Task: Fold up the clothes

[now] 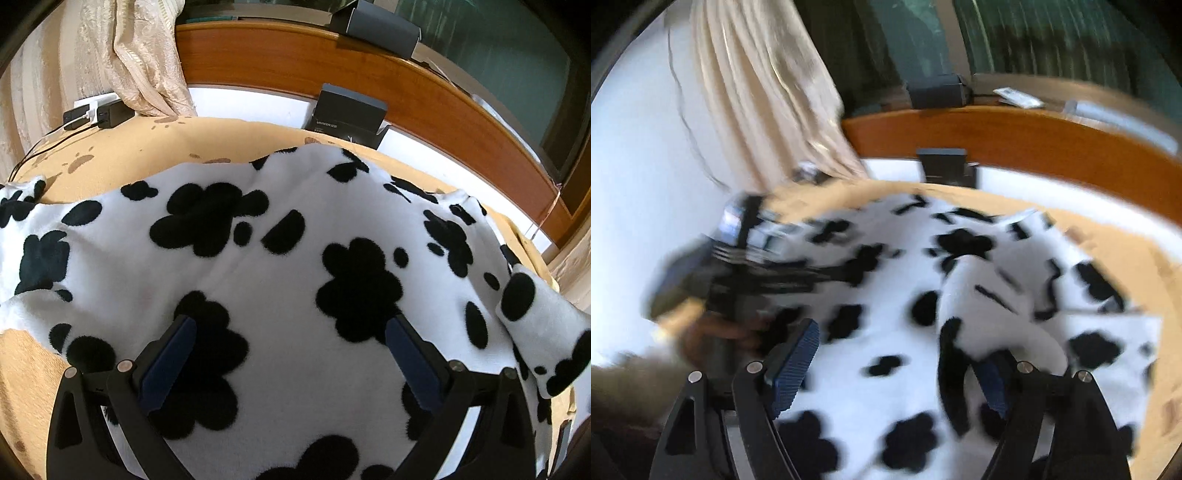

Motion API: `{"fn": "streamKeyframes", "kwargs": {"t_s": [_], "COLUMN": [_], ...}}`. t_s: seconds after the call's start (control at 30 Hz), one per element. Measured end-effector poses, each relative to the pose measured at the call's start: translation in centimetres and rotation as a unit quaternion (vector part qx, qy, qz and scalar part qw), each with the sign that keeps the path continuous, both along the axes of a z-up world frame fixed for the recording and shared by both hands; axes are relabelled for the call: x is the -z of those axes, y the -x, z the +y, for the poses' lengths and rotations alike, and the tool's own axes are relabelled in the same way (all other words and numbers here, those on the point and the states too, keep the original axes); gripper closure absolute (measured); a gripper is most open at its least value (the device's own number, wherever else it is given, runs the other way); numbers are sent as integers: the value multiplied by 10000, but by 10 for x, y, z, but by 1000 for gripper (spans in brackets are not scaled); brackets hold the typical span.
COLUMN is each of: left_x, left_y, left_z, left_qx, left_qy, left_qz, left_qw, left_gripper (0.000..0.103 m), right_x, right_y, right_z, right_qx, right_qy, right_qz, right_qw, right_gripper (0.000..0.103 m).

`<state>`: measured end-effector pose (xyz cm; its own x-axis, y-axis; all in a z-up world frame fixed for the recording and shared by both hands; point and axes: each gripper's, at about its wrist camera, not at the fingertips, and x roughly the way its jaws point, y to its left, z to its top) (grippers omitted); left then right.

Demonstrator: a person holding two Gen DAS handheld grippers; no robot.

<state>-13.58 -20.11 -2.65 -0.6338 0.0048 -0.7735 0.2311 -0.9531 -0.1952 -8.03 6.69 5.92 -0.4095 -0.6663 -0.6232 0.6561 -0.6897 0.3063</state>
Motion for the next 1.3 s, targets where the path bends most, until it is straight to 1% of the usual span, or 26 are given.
{"fn": "streamKeyframes", "kwargs": {"t_s": [0.07,0.13,0.2,0.23,0.3,0.33,0.4,0.5,0.6,0.63,0.73,0.8,0.9,0.93,1.0,1.07,1.13,1.3], "left_x": [0,1,1,1,1,1,1,1,1,2,2,2,3,3,3,2,2,2], "left_y": [0,0,0,0,0,0,0,1,1,2,2,2,2,2,2,2,1,1], "left_z": [1,1,1,1,1,1,0,1,2,2,3,3,3,4,3,2,1,-1], "left_qx": [8,12,10,8,9,9,11,24,37,38,44,45,43,43,43,42,39,35], "left_qy": [54,67,56,52,48,42,30,61,99,112,135,148,168,175,158,117,78,25], "left_qz": [-15,-19,-15,-14,-14,-12,-10,-26,-44,-50,-59,-63,-68,-70,-61,-43,-28,-16], "left_qw": [10000,10000,10000,10000,10000,10000,10000,10000,9999,9999,9999,9999,9998,9998,9998,9999,10000,10000], "left_gripper": [0,0,0,0,0,0,0,0,0,0,0,0,0,0,0,0,0,0], "right_x": [-2,-1,-1,1,3,5,12,27,44,49,58,55,47,45,45,52,60,73], "right_y": [-4,-7,-4,-1,2,4,7,-2,-17,-19,-24,-25,-24,-20,-13,-3,6,21], "right_z": [12,24,34,37,37,34,22,-9,-18,-14,11,40,71,79,90,94,88,66], "right_qx": [-152,-262,-200,-120,116,97,-172,-578,-643,-582,-360,-163,227,438,844,952,1102,1403], "right_qy": [646,1257,1659,1733,1594,1529,1392,881,548,569,991,1524,2090,2130,2243,2512,2532,2207], "right_qz": [-345,-665,-888,-944,-963,-998,-1203,-1496,-1700,-1788,-2147,-2264,-2209,-2137,-2119,-2346,-2602,-3025], "right_qw": [9972,9895,9819,9803,9824,9831,9828,9831,9818,9805,9710,9619,9524,9524,9474,9342,9252,9166], "right_gripper": [22,22,22,22,22,22,22,22,22,22,22,22,22,22,22,22,22,22]}}
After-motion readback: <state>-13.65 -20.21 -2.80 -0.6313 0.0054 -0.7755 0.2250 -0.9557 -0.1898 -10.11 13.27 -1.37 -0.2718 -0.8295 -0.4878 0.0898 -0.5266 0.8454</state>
